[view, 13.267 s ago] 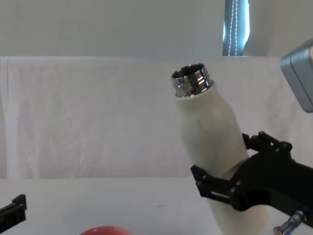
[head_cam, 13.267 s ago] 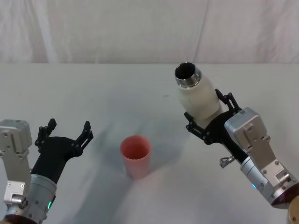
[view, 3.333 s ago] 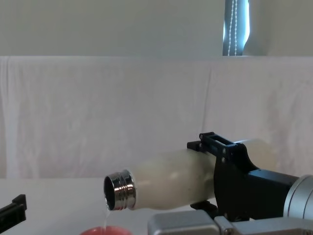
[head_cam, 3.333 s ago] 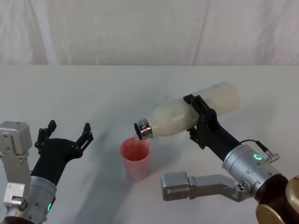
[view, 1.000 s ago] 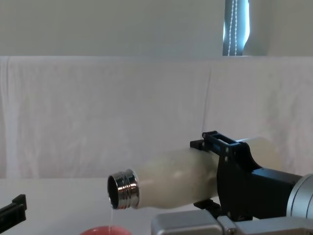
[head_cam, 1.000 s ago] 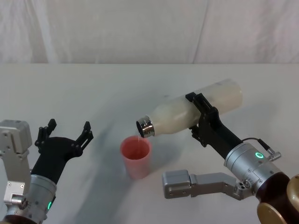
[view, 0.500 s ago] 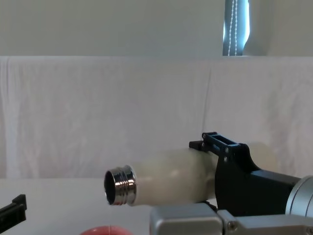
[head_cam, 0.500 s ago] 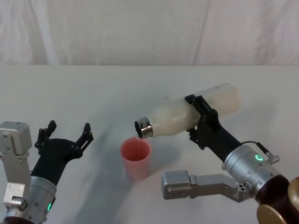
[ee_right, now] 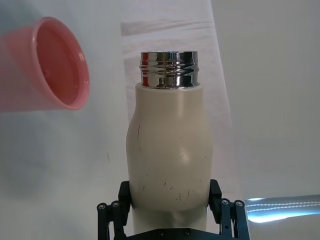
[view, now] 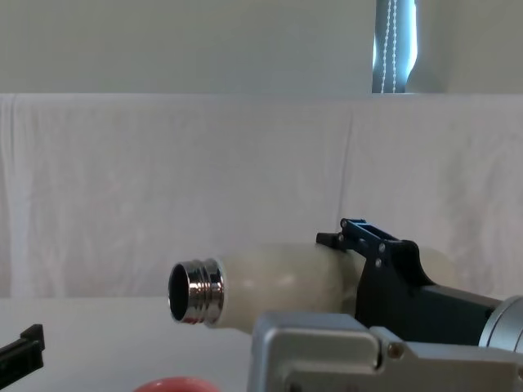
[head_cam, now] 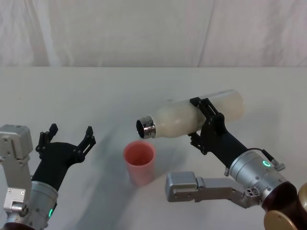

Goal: Grasp the thermos with one hand and pour water into the cup lid.

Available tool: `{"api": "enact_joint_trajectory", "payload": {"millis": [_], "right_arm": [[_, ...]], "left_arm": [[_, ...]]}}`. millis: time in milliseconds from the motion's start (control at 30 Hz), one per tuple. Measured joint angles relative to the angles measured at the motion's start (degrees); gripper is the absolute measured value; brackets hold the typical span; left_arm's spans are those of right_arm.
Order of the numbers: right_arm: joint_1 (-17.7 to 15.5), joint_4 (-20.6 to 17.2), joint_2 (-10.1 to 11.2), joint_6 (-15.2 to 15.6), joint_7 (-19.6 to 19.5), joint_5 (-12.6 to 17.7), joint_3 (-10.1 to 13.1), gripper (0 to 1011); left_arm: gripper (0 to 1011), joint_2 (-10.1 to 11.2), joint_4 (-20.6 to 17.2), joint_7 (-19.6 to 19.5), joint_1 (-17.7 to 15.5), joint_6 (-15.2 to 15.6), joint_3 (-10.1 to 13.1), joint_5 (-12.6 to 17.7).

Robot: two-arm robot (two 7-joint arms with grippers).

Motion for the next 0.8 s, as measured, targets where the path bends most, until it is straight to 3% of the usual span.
{"api": "enact_joint_trajectory", "payload": {"millis": [800], "right_arm": [[-3.1,-0.3,-2.9,-4.0,-2.7,10.3,5.0,951]], "left_arm": [[1001,0.0,0.0,0.0,0.0,0.0,0.0,0.0]]}}
